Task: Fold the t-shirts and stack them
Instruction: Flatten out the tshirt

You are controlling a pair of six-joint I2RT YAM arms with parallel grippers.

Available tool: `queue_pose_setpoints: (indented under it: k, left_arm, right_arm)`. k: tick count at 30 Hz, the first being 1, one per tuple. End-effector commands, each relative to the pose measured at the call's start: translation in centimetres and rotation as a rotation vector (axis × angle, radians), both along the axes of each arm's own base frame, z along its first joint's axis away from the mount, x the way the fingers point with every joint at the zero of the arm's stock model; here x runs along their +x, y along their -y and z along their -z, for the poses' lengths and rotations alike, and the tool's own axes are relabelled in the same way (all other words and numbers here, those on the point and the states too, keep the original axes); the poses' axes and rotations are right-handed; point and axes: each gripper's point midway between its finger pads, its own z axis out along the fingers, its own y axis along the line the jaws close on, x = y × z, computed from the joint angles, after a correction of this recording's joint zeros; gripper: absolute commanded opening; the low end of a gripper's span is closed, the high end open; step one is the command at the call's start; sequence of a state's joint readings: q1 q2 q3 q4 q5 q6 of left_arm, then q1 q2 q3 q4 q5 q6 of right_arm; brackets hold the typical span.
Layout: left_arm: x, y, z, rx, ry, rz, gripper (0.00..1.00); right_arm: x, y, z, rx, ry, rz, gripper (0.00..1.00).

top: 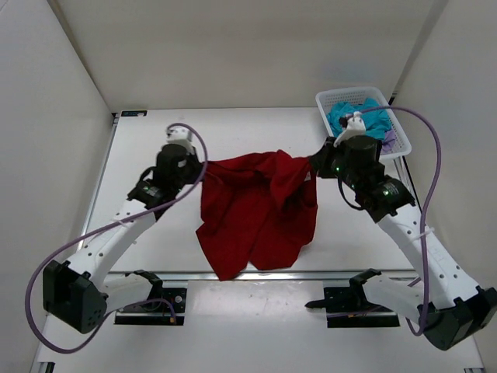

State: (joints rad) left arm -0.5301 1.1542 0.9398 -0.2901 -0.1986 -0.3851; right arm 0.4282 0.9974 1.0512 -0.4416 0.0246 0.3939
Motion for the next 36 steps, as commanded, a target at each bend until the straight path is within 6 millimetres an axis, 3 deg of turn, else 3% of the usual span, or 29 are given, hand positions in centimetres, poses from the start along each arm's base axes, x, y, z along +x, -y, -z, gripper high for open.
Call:
queue_pose_setpoints:
  k: [1, 2, 3, 4, 6, 8, 10, 12, 14, 18, 19, 20, 21, 22, 23, 24, 25, 26, 27, 28, 29, 30, 31, 32, 33, 34, 36]
  left_arm:
    - [1.0, -4.6, -2.2, -0.004, 0.002, -0.063, 0.0]
    - [1.7, -6.0, -3.2, -0.004, 0.021, -0.1, 0.0]
    - [1.9, -6.9, -3.1, 0.004, 0.014, -0.121, 0.0]
    - [2.1, -7.2, -4.1, 0.002, 0.033, -0.127, 0.0]
    - [2.1, -7.7, -4.9, 0.012, 0.051, -0.134, 0.0]
    - [1.9, -7.5, -6.4, 0.02, 0.083, -0.13, 0.0]
    - [2.0, -8.1, -7.0, 0.045, 0.083, -0.138, 0.0]
    - [2.4, -8.4, -7.4, 0.057, 0.072, -0.129, 0.0]
    - [3.2, -8.5, -6.7, 0.062, 0.048, -0.137, 0.0]
    - [6.2, -9.7, -3.8, 0.049, -0.014, -0.205, 0.0]
    - [7.1, -9.8, -4.3, 0.041, 0.003, -0.218, 0.0]
    - [8.5, -9.8, -4.2, 0.055, 0.004, -0.23, 0.0]
    - [9.7, -9.5, -2.8, 0.081, -0.031, -0.228, 0.0]
    - [11.1, -9.1, -4.1, 0.08, -0.007, -0.227, 0.0]
    - [13.0, -8.4, -4.4, 0.093, -0.013, -0.222, 0.0]
    - [14.3, -8.2, -2.0, 0.136, -0.077, -0.219, 0.0]
    - [16.2, -7.5, -5.1, 0.128, -0.014, -0.218, 0.0]
    - [18.1, -6.7, -5.2, 0.153, -0.029, -0.211, 0.0]
    - [18.9, -6.3, -2.4, 0.194, -0.103, -0.205, 0.01]
    - [20.5, -5.4, -3.8, 0.192, -0.074, -0.201, 0.03]
    - [20.9, -5.1, -5.3, 0.192, -0.055, -0.196, 0.07]
    - [21.3, -4.9, -4.7, 0.198, -0.064, -0.193, 0.2]
    - [21.2, -4.9, -5.1, 0.196, -0.057, -0.192, 0.29]
    - [21.1, -5.5, -4.2, 0.185, -0.07, -0.198, 0.43]
    - [21.1, -6.1, -5.4, 0.14, -0.038, -0.205, 0.6]
    - [20.4, -6.1, -4.6, 0.116, -0.052, -0.199, 0.64]
    - [18.9, -7.3, -3.4, 0.052, -0.088, -0.207, 0.67]
  right_arm:
    - [1.8, -0.6, -4.0, -0.059, 0.083, -0.002, 0.0]
    - [2.5, -1.0, -3.6, -0.068, 0.062, -0.014, 0.0]
    - [2.9, -0.8, -4.4, -0.062, 0.077, -0.008, 0.0]
    - [3.4, -1.1, -4.1, -0.062, 0.066, -0.018, 0.0]
    - [3.6, -1.8, -5.7, -0.058, 0.089, -0.039, 0.0]
    - [2.8, -2.6, -7.4, -0.075, 0.127, -0.059, 0.0]
    - [0.9, -4.5, -10.8, -0.083, 0.193, -0.11, 0.0]
    - [-0.1, -4.4, -12.0, -0.117, 0.232, -0.08, 0.0]
    - [0.5, -3.9, -11.8, -0.122, 0.229, -0.054, 0.0]
    - [4.3, -2.4, -7.3, -0.073, 0.142, -0.052, 0.0]
    - [5.7, -1.9, -5.2, -0.077, 0.094, -0.04, 0.0]
    - [6.9, -1.4, -5.0, -0.049, 0.097, -0.029, 0.0]
    - [8.7, -0.8, -3.5, -0.041, 0.064, -0.007, 0.0]
    - [9.8, -1.2, -2.2, -0.034, 0.03, -0.032, 0.0]
    - [11.2, -0.9, -2.7, -0.014, 0.049, -0.021, 0.0]
    - [13.1, -0.5, -2.5, -0.004, 0.041, -0.012, 0.0]
    - [14.8, -0.7, -1.0, -0.005, 0.006, -0.009, 0.0]
    - [16.8, -0.6, -1.3, 0.007, 0.007, -0.001, 0.0]
    - [18.3, 0.0, -3.6, 0.032, 0.053, 0.005, 0.0]
    - [19.9, -0.2, -2.0, 0.028, 0.017, 0.003, 0.0]
    - [21.7, -0.5, -2.3, 0.026, 0.008, -0.002, 0.01]
    - [22.4, -0.6, -5.1, 0.029, 0.035, -0.008, 0.05]
    - [23.8, -0.9, -3.6, 0.017, -0.003, -0.018, 0.14]
    - [24.5, -1.4, -4.5, 0.004, -0.008, -0.034, 0.23]
    - [24.5, -1.5, -6.2, -0.012, 0.01, -0.038, 0.26]
    - [24.7, -2.3, -6.8, -0.031, 0.025, -0.055, 0.32]
    - [23.8, -2.6, -4.9, -0.068, -0.046, -0.055, 0.33]
